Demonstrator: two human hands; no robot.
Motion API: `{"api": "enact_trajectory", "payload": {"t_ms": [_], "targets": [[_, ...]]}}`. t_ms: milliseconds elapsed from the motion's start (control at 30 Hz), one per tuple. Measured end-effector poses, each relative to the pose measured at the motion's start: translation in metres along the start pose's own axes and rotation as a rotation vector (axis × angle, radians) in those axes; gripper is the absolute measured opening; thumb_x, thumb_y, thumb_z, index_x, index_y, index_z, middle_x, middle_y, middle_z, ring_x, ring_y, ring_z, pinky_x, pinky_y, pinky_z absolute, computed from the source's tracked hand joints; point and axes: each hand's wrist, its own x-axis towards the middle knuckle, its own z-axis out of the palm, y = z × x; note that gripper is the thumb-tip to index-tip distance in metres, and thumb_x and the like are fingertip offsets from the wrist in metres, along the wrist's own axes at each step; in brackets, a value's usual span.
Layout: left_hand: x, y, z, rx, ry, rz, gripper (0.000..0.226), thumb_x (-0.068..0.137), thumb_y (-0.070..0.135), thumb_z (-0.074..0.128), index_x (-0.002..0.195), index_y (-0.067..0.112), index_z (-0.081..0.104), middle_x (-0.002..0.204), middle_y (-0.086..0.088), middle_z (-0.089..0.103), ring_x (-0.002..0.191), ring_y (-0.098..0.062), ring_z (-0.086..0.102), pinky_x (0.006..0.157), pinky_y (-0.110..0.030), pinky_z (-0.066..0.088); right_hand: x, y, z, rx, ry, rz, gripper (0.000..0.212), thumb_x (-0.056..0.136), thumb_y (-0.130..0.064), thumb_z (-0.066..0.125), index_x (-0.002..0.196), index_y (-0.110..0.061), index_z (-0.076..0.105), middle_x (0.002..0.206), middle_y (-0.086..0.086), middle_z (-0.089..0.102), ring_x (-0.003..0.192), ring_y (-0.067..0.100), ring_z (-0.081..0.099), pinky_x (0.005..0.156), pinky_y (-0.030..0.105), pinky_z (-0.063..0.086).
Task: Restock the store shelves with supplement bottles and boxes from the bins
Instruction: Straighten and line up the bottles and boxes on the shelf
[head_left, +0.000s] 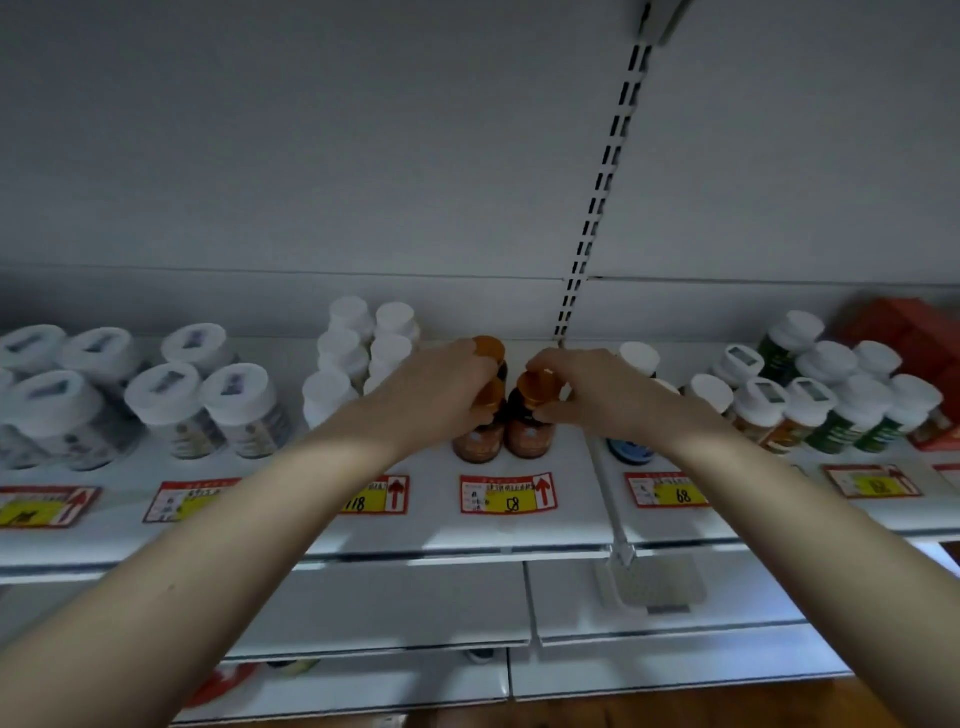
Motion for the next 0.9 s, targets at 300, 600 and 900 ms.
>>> {"api": "enact_trajectory", "payload": {"t_ms": [300, 600, 900], "targets": [[-0.002, -0.009, 0.010, -0.132, 0.065, 0.018, 0.017, 0.087, 0.014, 0.058, 0.089, 0.000, 0.067, 0.092, -0.004, 0.047, 0.084, -0.022, 0.051, 0.076, -0.034, 0.041, 0.003, 0.006, 0.004, 0.021, 0.016, -0.001, 0.040, 0.087, -0.023, 0.061, 0.124, -0.016, 0.048, 0.116, 0.004, 0.059, 0.084, 0.007, 0.045, 0.066, 0.018, 0.030], [-0.007, -0.005, 0.011, -0.153, 0.079, -0.041, 0.020, 0.088, 0.017, 0.058, 0.101, 0.004, 0.066, 0.104, -0.009, 0.050, 0.092, -0.024, 0.052, 0.080, -0.031, 0.041, 0.001, 0.005, 0.000, 0.006, -0.018, -0.021, 0.039, 0.088, -0.021, 0.059, 0.124, -0.012, 0.047, 0.117, 0.007, 0.058, 0.084, 0.010, 0.045, 0.067, 0.022, 0.032], [0.012, -0.015, -0.023, -0.133, 0.177, -0.115, 0.027, 0.091, 0.021, 0.054, 0.112, 0.006, 0.062, 0.100, -0.016, 0.057, 0.091, -0.026, 0.056, 0.080, -0.032, 0.042, -0.003, 0.010, 0.005, 0.068, 0.008, 0.013, 0.057, 0.086, -0.027, 0.063, 0.134, -0.015, 0.036, 0.124, 0.010, 0.054, 0.109, 0.022, 0.053, 0.077, 0.025, 0.039]]}}
